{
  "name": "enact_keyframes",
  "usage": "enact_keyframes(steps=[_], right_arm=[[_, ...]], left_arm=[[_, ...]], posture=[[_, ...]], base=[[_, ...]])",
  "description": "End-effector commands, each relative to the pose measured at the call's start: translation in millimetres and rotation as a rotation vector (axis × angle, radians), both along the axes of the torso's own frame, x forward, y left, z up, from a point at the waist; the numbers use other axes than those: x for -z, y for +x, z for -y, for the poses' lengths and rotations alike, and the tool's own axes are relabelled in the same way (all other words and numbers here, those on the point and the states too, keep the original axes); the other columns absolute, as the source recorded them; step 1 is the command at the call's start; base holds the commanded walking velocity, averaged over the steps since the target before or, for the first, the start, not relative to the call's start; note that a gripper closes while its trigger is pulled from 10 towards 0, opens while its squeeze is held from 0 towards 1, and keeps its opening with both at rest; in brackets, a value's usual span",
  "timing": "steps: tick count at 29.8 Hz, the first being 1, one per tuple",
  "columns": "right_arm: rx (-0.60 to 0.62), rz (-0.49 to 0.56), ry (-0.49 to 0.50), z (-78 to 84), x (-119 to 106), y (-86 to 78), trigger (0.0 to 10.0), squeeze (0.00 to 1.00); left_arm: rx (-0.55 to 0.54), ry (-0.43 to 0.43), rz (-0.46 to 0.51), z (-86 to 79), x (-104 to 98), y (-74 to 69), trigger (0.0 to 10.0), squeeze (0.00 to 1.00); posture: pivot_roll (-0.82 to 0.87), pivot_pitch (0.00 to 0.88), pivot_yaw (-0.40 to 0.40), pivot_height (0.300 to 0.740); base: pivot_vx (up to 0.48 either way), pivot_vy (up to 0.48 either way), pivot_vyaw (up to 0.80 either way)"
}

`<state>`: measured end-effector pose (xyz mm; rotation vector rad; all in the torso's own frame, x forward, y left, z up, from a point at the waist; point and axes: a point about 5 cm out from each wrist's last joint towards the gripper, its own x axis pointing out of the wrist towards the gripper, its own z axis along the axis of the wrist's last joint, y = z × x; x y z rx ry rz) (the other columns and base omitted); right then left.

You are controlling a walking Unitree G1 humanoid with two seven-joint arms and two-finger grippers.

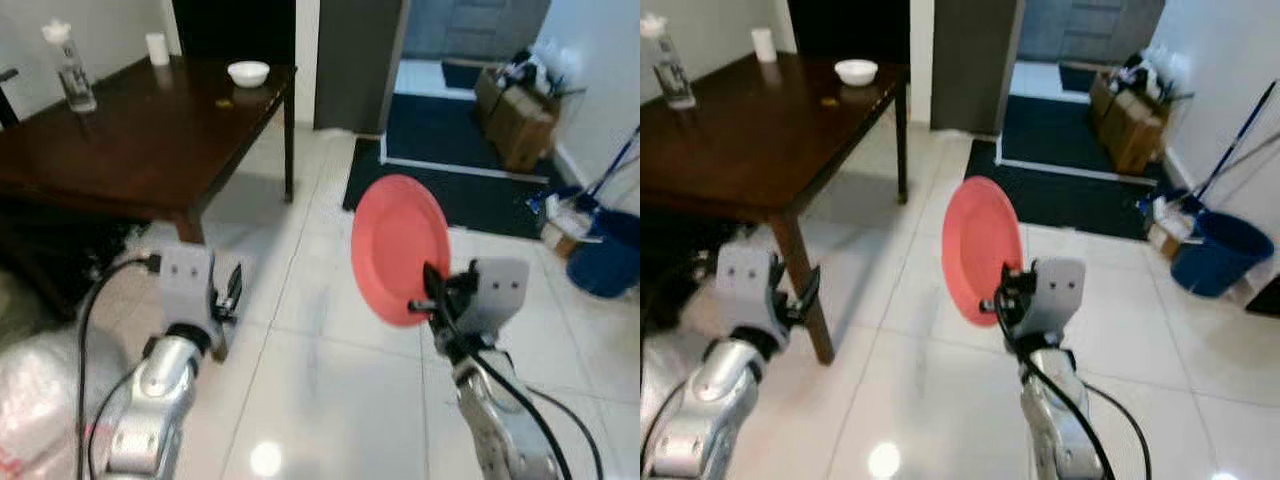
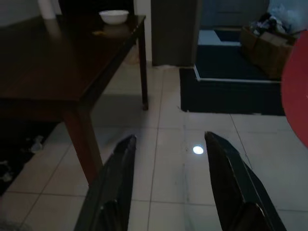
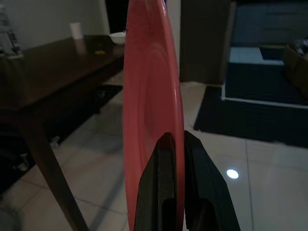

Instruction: Setting the table

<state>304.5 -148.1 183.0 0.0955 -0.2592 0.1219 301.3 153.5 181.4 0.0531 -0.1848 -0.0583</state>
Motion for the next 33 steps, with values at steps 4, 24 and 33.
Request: enact_keyframes(steps=[4,24,33], right_arm=[[-0.059,0.0,-0.026,-14.7,4,-3.2,10.0,0.0],[0.021,-0.011,0.021,-0.6,7,-7.0,10.0,0.0],[0.032,-0.012,0.032,0.5,7,-7.2,10.0,0.0]], left_arm=[[-0.024,-0.008,0.016,4.7,3,-3.2,10.0,0.0],[0.043,-0.008,0.041,18.6,-7,9.9,10.0,0.0],[0.046,-0.003,0.04,17.8,-7,10.3,10.0,0.0]], posture=[[0.12,0.058,-0.007,0.74],[0.08,0.068,0.038,0.74],[0.09,0.073,0.042,0.74]], base=[[0.48,0.0,0.0],[0.48,0.0,-0.32],[0.48,0.0,-0.36]])
